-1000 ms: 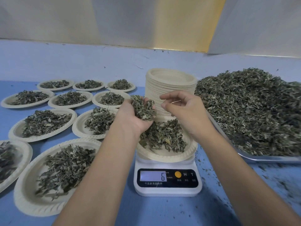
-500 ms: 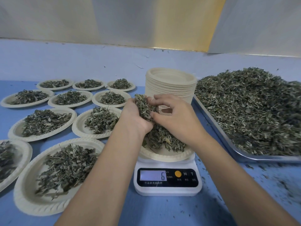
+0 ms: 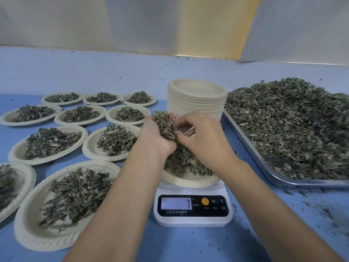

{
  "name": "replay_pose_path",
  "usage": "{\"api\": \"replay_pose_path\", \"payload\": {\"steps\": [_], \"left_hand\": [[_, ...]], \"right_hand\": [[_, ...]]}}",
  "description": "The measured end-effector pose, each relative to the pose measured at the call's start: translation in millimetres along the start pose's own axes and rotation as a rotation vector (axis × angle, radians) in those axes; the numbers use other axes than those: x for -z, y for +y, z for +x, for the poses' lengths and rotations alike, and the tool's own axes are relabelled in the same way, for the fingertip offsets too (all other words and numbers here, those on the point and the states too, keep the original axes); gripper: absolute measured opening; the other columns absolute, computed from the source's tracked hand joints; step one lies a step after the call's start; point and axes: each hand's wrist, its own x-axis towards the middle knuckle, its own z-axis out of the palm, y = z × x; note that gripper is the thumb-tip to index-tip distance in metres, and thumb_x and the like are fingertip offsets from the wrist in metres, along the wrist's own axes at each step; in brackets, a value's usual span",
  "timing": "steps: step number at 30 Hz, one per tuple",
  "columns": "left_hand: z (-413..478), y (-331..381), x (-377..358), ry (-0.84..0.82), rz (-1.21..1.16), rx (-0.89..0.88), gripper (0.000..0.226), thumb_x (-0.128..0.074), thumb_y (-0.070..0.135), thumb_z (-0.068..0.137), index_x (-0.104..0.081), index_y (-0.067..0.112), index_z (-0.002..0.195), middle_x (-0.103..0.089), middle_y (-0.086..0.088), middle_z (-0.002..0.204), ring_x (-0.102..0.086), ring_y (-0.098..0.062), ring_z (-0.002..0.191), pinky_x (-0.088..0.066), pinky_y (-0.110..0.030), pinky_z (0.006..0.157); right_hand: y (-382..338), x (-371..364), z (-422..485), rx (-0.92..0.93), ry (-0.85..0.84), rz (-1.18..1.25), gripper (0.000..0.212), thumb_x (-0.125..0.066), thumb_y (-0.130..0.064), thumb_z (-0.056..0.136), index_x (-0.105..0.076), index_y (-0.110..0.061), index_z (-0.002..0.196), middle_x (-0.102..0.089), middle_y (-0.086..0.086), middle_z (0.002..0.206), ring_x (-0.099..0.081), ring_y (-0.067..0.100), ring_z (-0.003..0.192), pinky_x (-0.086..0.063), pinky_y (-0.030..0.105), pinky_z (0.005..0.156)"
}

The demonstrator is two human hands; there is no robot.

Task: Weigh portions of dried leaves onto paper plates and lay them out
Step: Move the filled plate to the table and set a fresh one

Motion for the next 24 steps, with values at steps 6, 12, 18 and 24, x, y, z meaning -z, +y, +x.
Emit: {"api": "replay_pose_path", "payload": {"steps": [6,12,18,24], "left_hand": [[8.3,5.6,4.8,0.076,0.041,-0.055,0.036,-0.029,0.024,0.101,-0.05,0.011,0.076,-0.057,-0.001,0.068,-0.056,-0.014,0.058,-0.05,-0.025,0.066],[5.4,8.0,5.9,0.081,0.006,-0.066,0.034,-0.031,0.022,0.1,-0.054,0.009,0.079,-0.061,-0.002,0.072,-0.061,-0.015,0.066,-0.05,-0.026,0.074],[5.4,7.1,5.5,0.079,0.004,-0.059,0.032,-0.032,0.021,0.099,-0.054,0.009,0.078,-0.061,-0.003,0.071,-0.06,-0.015,0.064,-0.05,-0.026,0.075],[5.1,9.0,5.4,0.084,-0.005,-0.058,0.034,-0.032,0.022,0.1,-0.055,0.008,0.078,-0.061,-0.003,0.071,-0.061,-0.015,0.063,-0.051,-0.027,0.074]], "right_hand": [[8.9,12.3,4.8,-0.153,0.167,0.249,0.018,-0.069,-0.008,0.08,-0.065,-0.025,0.08,-0.061,-0.017,0.067,-0.055,-0.005,0.061,-0.044,0.008,0.059],[13.3,12.8,7.4,-0.19,0.187,0.354,0.023,-0.068,-0.01,0.08,-0.06,-0.029,0.073,-0.06,-0.017,0.068,-0.052,-0.006,0.063,-0.046,0.015,0.065],[15.4,9.7,7.2,-0.179,0.179,0.399,0.021,-0.068,-0.011,0.081,-0.06,-0.028,0.073,-0.061,-0.015,0.068,-0.052,-0.006,0.063,-0.047,0.015,0.064],[15.5,8.7,7.7,-0.181,0.181,0.412,0.02,-0.067,-0.011,0.082,-0.06,-0.027,0.073,-0.06,-0.014,0.069,-0.052,-0.007,0.062,-0.043,0.01,0.062]]}}
